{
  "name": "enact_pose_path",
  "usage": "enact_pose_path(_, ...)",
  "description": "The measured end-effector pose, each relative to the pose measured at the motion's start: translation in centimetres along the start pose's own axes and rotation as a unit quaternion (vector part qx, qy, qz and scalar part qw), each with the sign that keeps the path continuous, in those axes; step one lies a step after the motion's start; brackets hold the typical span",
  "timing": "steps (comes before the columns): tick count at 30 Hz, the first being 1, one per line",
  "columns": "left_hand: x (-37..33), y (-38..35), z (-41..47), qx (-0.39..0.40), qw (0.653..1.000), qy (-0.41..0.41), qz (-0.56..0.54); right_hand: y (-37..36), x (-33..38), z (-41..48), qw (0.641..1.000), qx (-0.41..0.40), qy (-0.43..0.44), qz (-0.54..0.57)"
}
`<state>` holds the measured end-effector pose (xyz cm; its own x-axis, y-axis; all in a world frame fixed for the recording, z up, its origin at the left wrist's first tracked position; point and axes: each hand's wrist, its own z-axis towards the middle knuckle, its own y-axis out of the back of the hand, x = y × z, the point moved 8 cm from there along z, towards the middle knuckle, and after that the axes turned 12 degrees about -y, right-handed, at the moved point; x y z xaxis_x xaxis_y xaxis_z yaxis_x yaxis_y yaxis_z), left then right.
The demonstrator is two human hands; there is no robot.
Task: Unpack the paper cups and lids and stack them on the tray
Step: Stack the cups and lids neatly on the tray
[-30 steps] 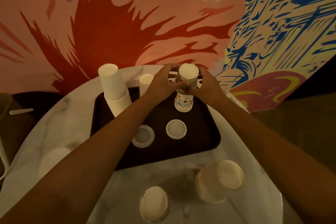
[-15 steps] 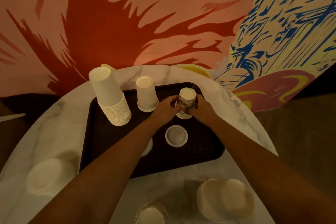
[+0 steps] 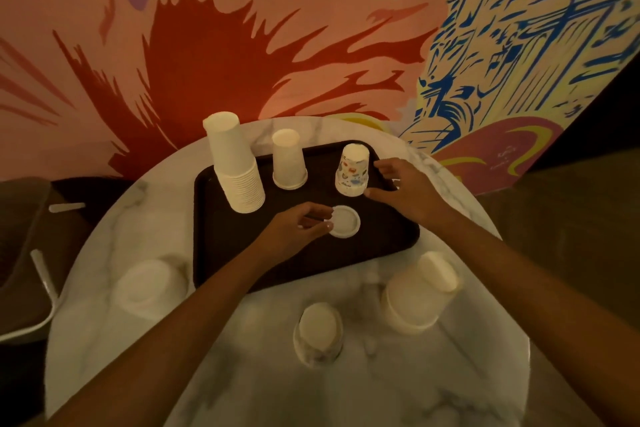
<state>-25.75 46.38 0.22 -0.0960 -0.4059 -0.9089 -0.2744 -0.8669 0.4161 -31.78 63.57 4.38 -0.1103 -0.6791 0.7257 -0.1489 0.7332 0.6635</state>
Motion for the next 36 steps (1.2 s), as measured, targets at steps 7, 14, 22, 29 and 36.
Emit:
enact_pose_path(7,0.8,0.1,-7.0,0.057,0.998,0.007,-0.022,-2.4,1.0,-10.0,0.998,0.055,0.039,0.014)
enact_pose_path(14,2.0,-1.9,-11.5,0.084,0.996,-0.006,0.008,-8.3,-3.4,-15.2,0.983,0.177,-0.040,-0.030)
enact_pose_path(22,2.2,-3.9,-12.0,0.069,0.997,-0.026,0.005,-12.4,-1.9,-17.0,0.987,0.144,-0.007,0.068)
enact_pose_path(29,1.4,-3.4,-12.1,0.052,0.997,-0.050,-0.003,-11.8,-2.1,-16.5,0.993,0.111,0.004,0.027)
enact_pose_path(36,-0.6,-2.8,-11.8,0.056,0.995,-0.086,0.015,-10.3,-1.0,-17.2,0.993,0.115,0.004,0.007)
